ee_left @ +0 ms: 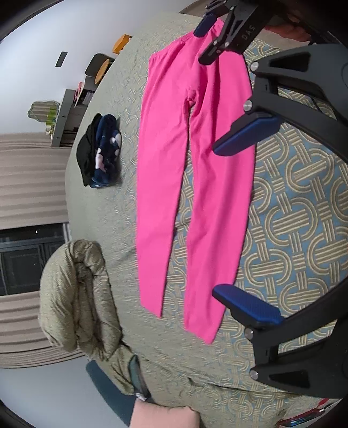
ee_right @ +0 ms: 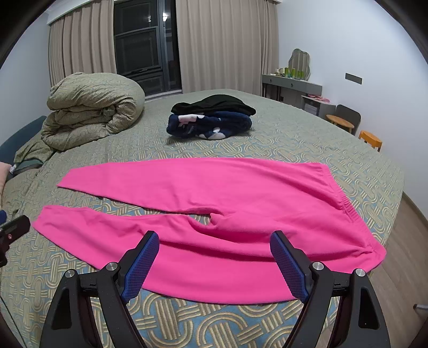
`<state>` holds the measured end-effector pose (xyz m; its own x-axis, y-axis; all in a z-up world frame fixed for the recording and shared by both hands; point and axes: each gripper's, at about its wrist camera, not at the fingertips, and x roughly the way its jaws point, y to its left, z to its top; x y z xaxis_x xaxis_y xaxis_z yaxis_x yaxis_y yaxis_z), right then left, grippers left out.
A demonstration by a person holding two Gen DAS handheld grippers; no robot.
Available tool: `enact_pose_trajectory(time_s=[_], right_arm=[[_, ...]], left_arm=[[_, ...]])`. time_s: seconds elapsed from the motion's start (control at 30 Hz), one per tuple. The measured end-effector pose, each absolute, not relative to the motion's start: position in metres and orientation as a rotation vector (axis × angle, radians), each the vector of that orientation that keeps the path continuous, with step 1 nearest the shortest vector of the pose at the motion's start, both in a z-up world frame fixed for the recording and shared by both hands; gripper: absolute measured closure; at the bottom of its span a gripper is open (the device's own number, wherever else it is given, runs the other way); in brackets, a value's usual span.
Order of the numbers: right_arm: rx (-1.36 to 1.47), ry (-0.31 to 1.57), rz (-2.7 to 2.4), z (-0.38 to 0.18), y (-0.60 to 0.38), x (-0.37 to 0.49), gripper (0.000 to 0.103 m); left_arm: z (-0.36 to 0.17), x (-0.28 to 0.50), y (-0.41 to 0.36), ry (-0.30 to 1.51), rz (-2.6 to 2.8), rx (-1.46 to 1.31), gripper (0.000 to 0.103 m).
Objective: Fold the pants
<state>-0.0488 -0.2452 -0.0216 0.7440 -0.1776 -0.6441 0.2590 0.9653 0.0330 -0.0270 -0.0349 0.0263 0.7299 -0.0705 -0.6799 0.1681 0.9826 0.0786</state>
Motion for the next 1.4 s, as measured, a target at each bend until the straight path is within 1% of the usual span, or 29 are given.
enact_pose_trajectory(time_s=[0.43,1.27,1.4], right_arm=[[0.13,0.693,-0.238,-0.021,-0.247,-0.049,0.016],[0.146,0.723,-0.261,-0.03,-0.252,-0.048,0.016],[0.138,0.724,-0.271,-0.03,-0.252,-0.049,0.016]], left_arm=[[0.036,-0.036,-0.048,0.699,-0.114,0.207,0.006],[0.021,-0.032,-0.051,0.762,-0.163,0.194,0.006],[0.016,-0.031,-0.05,0.786,-0.196,0.171,0.01]])
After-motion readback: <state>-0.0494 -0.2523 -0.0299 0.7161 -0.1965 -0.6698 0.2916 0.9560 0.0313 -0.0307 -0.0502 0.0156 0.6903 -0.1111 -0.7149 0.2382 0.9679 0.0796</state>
